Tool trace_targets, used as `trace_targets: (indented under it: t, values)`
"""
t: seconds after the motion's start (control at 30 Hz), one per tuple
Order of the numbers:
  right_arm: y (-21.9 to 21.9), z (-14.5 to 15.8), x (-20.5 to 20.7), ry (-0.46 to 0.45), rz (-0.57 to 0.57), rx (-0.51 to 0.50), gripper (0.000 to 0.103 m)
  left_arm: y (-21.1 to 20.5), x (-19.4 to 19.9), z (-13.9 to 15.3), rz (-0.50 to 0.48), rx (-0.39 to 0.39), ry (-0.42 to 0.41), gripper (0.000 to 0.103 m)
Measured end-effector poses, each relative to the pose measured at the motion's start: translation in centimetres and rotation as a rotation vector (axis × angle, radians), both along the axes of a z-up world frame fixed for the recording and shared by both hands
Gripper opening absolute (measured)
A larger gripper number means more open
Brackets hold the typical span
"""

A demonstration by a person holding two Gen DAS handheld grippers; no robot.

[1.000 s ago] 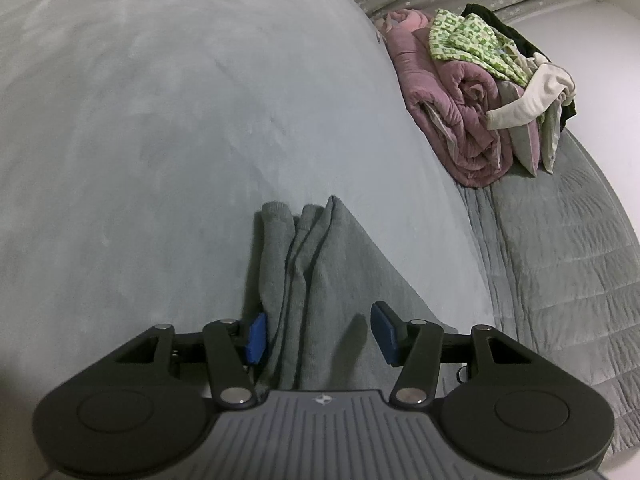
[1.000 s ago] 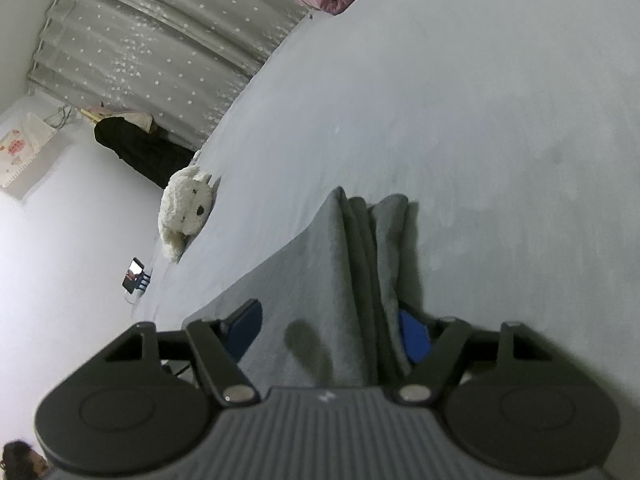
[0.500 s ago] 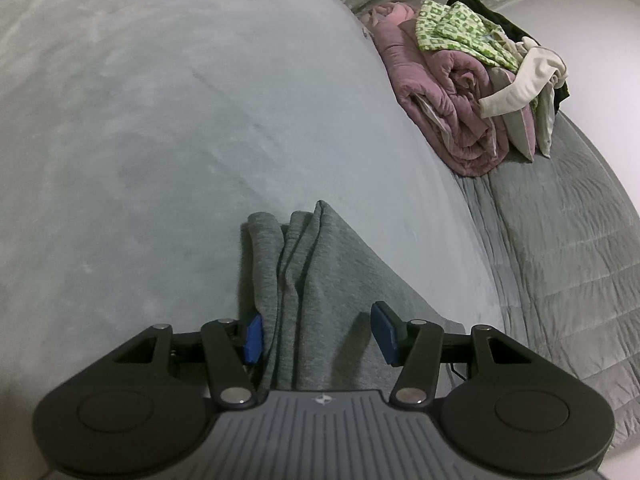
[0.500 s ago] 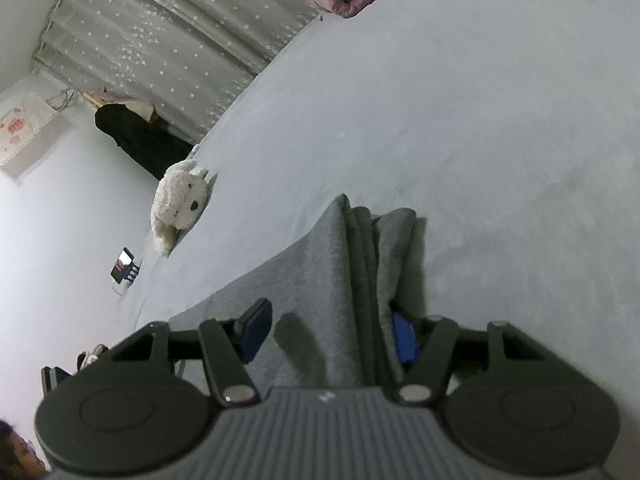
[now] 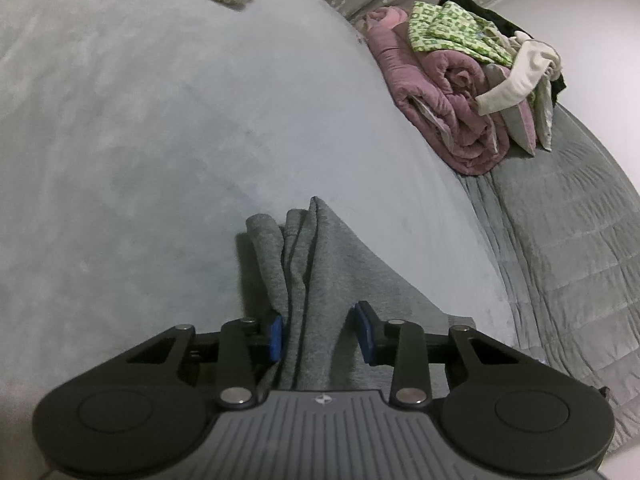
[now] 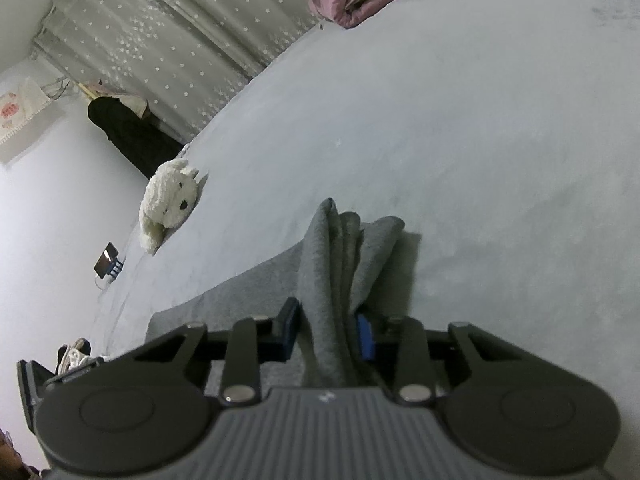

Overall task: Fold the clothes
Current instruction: 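Close the left gripper on the folded shirt's edge while the right gripper closes beside it, then lift the folded grey shirt with both grippers off the bed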

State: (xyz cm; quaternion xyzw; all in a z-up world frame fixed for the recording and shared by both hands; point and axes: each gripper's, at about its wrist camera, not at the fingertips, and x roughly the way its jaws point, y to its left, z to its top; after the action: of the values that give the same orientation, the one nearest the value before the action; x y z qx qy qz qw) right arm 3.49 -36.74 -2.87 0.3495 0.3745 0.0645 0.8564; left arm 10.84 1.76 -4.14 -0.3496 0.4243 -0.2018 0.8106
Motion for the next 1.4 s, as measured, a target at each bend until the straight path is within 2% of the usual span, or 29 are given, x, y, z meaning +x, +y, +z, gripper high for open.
trace_targets:
  t: [0.17, 0.27, 0.33, 0.37, 0.4, 0.5, 0.6, 1.17, 1.4]
  values:
    - [-0.3, -0.4, 0.0, 0.012, -0.004, 0.019, 0.034, 0.2, 0.1, -0.7, 0.001, -0.032, 0.018, 0.042]
    - [-0.5, -0.7, 0.0, 0.019, -0.008, 0.038, 0.034, 0.1, 0.1, -0.8, 0.000, -0.033, 0.013, 0.044]
    - [-0.5, -0.8, -0.1, 0.019, -0.007, 0.038, 0.034, -0.2, -0.1, -0.6, -0.001, -0.015, 0.002, 0.042]
    - [-0.4, -0.7, 0.0, 0.017, -0.007, 0.028, 0.033, -0.3, -0.2, -0.5, -0.001, -0.006, -0.004, 0.038]
    - [-0.4, -0.6, -0.1, 0.015, -0.007, 0.018, 0.032, -0.4, -0.3, -0.4, -0.001, 0.006, -0.014, 0.030]
    - [-0.2, -0.2, -0.2, 0.003, -0.006, -0.004, 0.028, -0.7, -0.6, 0.1, -0.003, 0.026, -0.040, 0.020]
    - [0.1, 0.3, -0.4, -0.012, -0.006, -0.031, 0.024, -0.9, -0.8, 0.6, -0.006, 0.042, -0.064, 0.017]
    - [2.4, 4.0, -1.8, -0.149, 0.039, -0.253, 0.020, -2.0, -2.1, 3.9, -0.001, 0.118, -0.180, 0.015]
    - [2.8, 5.3, -2.4, -0.194, 0.042, -0.278, 0.020, -2.2, -2.7, 5.1, -0.007, 0.136, -0.238, 0.014]
